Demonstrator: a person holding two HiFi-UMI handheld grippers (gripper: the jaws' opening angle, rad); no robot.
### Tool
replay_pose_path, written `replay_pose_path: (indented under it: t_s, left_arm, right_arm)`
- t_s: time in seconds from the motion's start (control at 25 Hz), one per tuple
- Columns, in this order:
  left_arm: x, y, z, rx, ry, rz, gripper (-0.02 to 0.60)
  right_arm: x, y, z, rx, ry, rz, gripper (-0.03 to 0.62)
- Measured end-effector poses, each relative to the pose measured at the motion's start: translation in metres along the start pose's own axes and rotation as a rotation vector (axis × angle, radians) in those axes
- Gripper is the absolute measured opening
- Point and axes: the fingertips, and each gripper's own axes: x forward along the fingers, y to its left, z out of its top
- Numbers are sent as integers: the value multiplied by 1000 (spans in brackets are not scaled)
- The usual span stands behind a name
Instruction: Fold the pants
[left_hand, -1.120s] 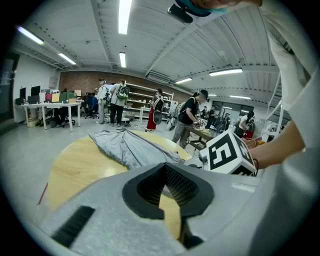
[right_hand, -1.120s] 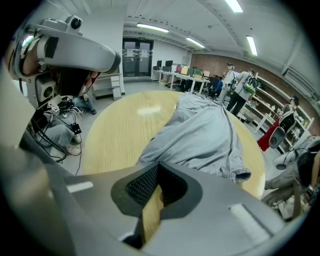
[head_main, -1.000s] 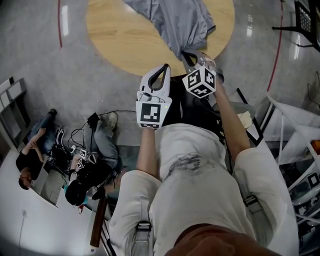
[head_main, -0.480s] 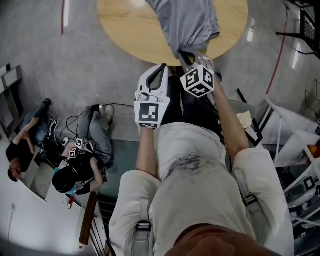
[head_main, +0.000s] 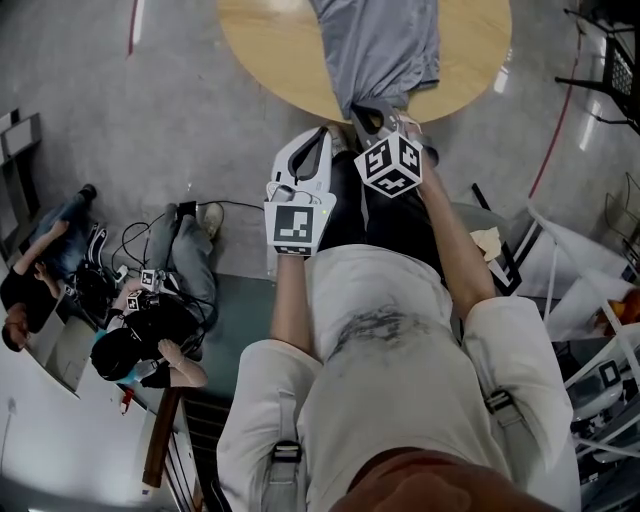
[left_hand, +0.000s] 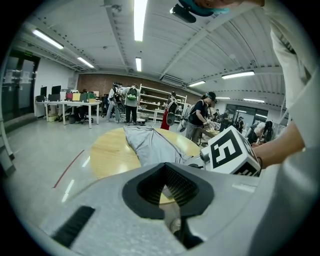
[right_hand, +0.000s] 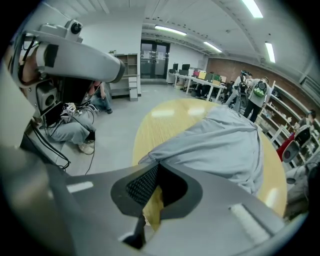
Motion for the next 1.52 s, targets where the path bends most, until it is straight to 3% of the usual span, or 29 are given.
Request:
replay_pose_path:
  t_s: [0.28,0.64,0.88,1.04,1.52]
  left_arm:
    - [11,-4,-1,6,9,-32,8]
    - [44,-22,-10,40,60,-88,8]
    - [64,-21,-29,95,148,-86,8]
    - [74,-19,-38,87,186,-94,69]
    - [99,-10,-56,118,282,-72,212]
  right_arm:
    - [-30,-27,-3,115,-63,-58,9]
    - [-47,-78,-56,207,12,-153,9]
    - [-67,-104,-60,144,-25,-183,11]
    - [-69,-119,-68,119,-15,-151,73]
    - [-57,-129,-67,-69,1,-67,166]
